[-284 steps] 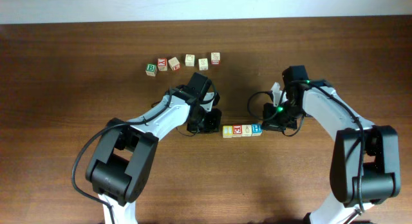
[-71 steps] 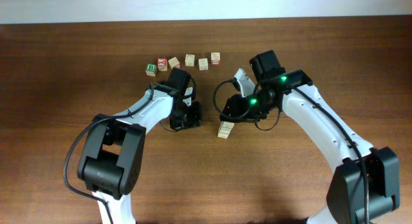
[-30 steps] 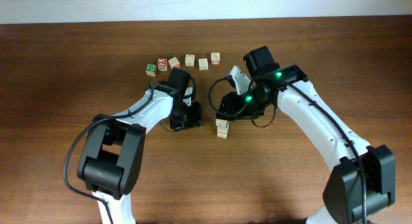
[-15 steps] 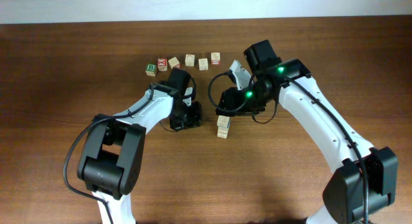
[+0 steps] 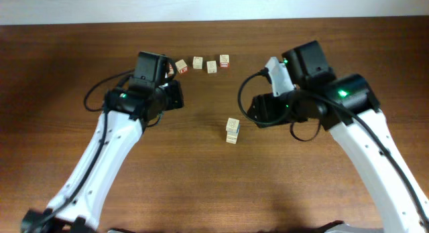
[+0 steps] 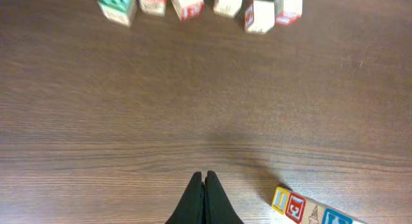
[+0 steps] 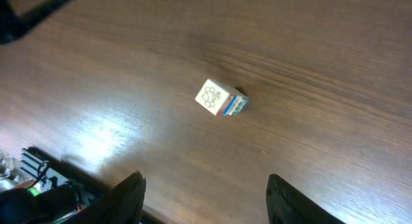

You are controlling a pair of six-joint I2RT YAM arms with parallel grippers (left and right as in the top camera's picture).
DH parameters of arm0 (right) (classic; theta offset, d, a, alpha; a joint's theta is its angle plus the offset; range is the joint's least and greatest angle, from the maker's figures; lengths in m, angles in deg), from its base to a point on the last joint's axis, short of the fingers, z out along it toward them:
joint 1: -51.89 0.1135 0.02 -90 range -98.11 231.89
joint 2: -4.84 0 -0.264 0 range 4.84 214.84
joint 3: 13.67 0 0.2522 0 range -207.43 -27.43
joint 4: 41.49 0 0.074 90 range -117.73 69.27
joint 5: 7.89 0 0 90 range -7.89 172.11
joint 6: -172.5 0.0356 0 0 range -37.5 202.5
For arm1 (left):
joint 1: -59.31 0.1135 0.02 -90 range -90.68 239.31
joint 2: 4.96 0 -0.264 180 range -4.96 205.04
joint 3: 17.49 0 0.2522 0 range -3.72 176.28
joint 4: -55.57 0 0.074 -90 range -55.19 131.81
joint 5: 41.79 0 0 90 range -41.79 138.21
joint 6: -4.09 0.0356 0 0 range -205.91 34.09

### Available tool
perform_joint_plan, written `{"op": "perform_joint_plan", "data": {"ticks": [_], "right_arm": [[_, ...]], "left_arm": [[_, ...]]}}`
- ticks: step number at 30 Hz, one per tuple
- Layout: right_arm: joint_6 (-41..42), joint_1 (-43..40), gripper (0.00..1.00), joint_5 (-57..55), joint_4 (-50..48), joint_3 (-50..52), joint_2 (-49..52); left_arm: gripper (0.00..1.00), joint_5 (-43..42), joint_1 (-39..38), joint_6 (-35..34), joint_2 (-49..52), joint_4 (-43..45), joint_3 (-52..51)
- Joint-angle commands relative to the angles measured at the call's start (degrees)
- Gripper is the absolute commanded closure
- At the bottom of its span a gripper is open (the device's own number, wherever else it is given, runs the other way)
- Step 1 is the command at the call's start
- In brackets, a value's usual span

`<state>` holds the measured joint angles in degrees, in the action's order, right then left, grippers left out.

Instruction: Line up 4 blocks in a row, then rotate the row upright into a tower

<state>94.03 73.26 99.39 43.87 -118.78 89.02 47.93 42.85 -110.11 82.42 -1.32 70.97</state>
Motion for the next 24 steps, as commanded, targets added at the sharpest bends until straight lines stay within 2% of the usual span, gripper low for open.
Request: {"op": "perform_joint_plan", "data": {"ticks": [1, 3, 9, 12, 14, 16, 18, 19, 24], "right_arm": [[-0.07, 0.42, 0.37, -5.64, 3.23, -1.36, -5.79], [1.16, 0.42, 0.33, -7.61, 5.42, -1.36, -9.33], [4.96, 0.42, 0.31, -13.77, 14.25, -1.36, -20.76], [8.79, 0.42, 0.29, -19.54, 19.19, -1.33, -28.83], [9.14, 0.42, 0.25, -19.93, 20.28, -0.68, -33.16], [10.67, 0.42, 0.21, -20.98, 21.73, 0.57, -35.71], [11.50, 0.42, 0.21, -20.79, 22.88, 2.67, -36.63], [11.52, 0.42, 0.21, -20.79, 23.15, 3.30, -36.63], [11.47, 0.42, 0.20, -21.57, 22.32, 3.80, -36.63]], "left_arm": [[1.00, 5.49, 0.13, 2.01, -6.34, -1.86, 0.85], [1.00, 9.20, 0.13, 2.01, -9.64, -4.68, 0.85], [1.00, 15.45, 0.13, 1.90, -21.20, -13.09, 0.85], [1.00, 19.15, 0.13, -3.63, -25.27, -17.90, 0.83], [0.96, 19.17, 0.13, -3.61, -25.64, -19.47, 0.83], [0.60, 19.12, 0.13, -3.61, -25.46, -20.70, 0.79], [0.57, 18.91, 0.13, -3.61, -25.24, -21.31, 0.72], [0.01, 18.93, 0.13, -3.61, -25.20, -21.75, 0.70], [0.01, 18.95, 0.13, -3.61, -25.20, -22.36, 0.72]]}}
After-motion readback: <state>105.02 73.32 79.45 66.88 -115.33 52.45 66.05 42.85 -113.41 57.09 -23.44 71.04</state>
